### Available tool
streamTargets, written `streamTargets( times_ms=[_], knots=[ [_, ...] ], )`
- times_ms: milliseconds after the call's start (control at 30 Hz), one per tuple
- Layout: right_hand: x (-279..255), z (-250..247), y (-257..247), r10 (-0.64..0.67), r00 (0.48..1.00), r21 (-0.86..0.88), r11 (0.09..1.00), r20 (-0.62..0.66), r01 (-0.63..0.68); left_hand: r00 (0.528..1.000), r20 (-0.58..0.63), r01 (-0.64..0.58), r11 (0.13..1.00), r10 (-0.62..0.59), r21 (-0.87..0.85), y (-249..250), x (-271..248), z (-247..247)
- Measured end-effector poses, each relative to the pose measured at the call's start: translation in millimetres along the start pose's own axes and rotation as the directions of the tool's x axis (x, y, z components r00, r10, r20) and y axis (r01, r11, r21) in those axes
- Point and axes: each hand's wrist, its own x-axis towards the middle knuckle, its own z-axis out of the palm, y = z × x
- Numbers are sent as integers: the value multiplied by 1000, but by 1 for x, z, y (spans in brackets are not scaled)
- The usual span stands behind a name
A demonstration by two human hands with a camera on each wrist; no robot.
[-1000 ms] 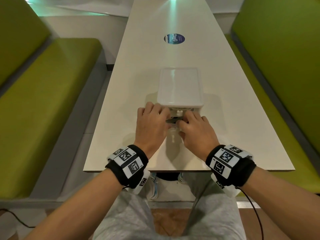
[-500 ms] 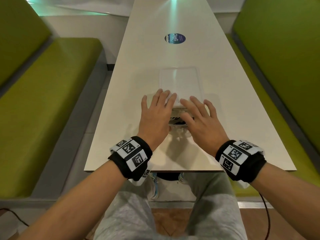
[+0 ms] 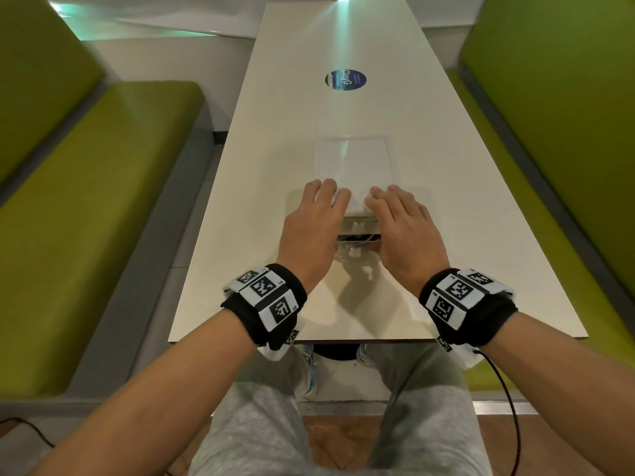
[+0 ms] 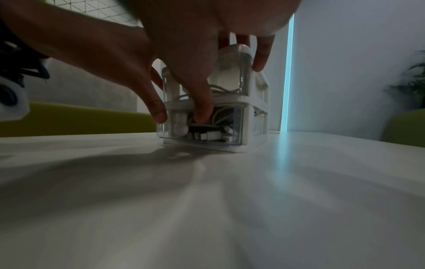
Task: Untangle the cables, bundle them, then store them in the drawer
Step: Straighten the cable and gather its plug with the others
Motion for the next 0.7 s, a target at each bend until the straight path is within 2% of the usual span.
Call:
streamTargets(
  times_ms=[133, 167, 233, 300, 333, 400, 433, 600, 700],
  knots=[
    [1, -2, 3, -20, 1000, 81, 997, 16, 19, 1000, 11, -3, 999, 2, 41, 1, 4, 0],
    [1, -3, 5, 1, 1000, 131, 991, 20, -4, 1000, 10, -17, 999, 16, 32, -1, 5, 0],
    [0, -7, 10, 123, 990, 250, 959, 67, -136, 998, 58, 12, 998, -9, -57, -7, 9, -3],
    [2, -10, 14, 267, 944, 358, 876, 194, -322, 976, 189, 143, 974, -109, -175, -16, 12, -8],
    [3, -11, 17, 305, 913, 424, 814, 270, -397, 949, 282, 204, 953, -137, -223, -20, 14, -10],
    [5, -9, 21, 305, 873, 538, 695, 380, -477, 887, 448, 271, 912, -112, -309, -24, 16, -11],
    [5, -8, 20, 304, 864, 551, 673, 401, -493, 870, 483, 284, 898, -95, -335, -24, 16, -8],
    [7, -3, 21, 341, 855, 498, 702, 392, -508, 904, 396, 300, 899, -162, -318, -24, 14, 3],
    [7, -1, 24, 314, 877, 504, 725, 364, -469, 923, 351, 262, 927, -159, -269, -26, 13, 9]
  ],
)
